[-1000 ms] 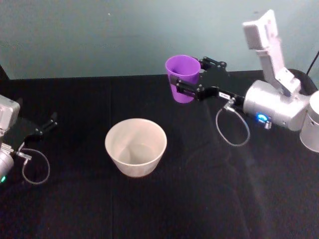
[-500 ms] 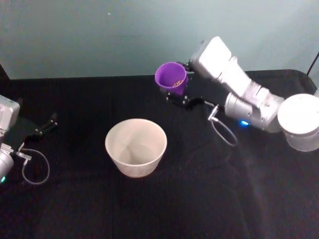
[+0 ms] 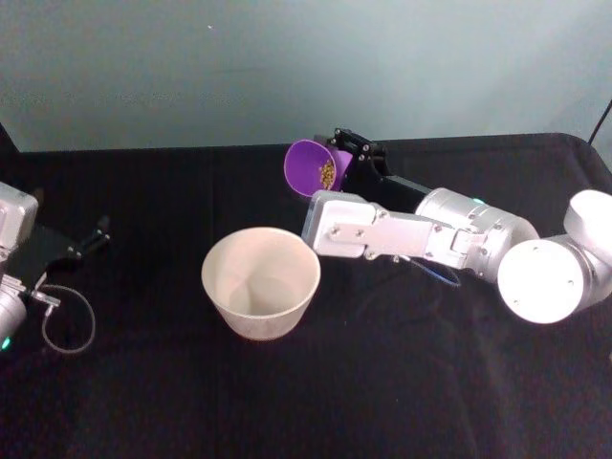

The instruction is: Pick up the cup and pour the mung beans from the cup into the bowl.

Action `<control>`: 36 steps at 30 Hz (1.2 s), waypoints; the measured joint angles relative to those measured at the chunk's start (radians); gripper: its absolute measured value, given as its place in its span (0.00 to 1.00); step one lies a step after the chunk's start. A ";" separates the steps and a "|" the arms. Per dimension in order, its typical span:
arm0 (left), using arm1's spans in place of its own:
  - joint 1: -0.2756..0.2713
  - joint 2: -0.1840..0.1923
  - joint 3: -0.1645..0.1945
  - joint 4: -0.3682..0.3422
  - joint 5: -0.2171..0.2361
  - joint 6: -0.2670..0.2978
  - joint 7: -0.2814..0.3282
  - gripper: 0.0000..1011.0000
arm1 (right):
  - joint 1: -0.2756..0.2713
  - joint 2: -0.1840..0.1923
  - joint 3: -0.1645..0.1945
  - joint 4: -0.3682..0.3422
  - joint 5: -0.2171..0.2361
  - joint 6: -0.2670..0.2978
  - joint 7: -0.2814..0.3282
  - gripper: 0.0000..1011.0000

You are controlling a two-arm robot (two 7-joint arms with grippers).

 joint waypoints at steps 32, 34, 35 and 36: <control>0.000 0.000 0.000 0.000 0.000 0.000 0.000 0.99 | 0.050 0.015 -0.167 -0.007 -0.484 0.048 0.084 0.73; 0.000 0.000 0.000 0.000 0.000 0.000 0.000 0.99 | 0.049 0.014 -0.168 -0.007 -0.498 0.046 0.085 0.72; 0.000 0.000 0.000 0.000 0.000 0.000 0.000 0.99 | 0.048 0.013 -0.168 -0.007 -0.502 0.044 0.085 0.72; 0.000 0.000 0.000 0.000 0.000 0.000 0.000 0.99 | 0.047 0.013 -0.169 -0.007 -0.509 0.042 0.087 0.72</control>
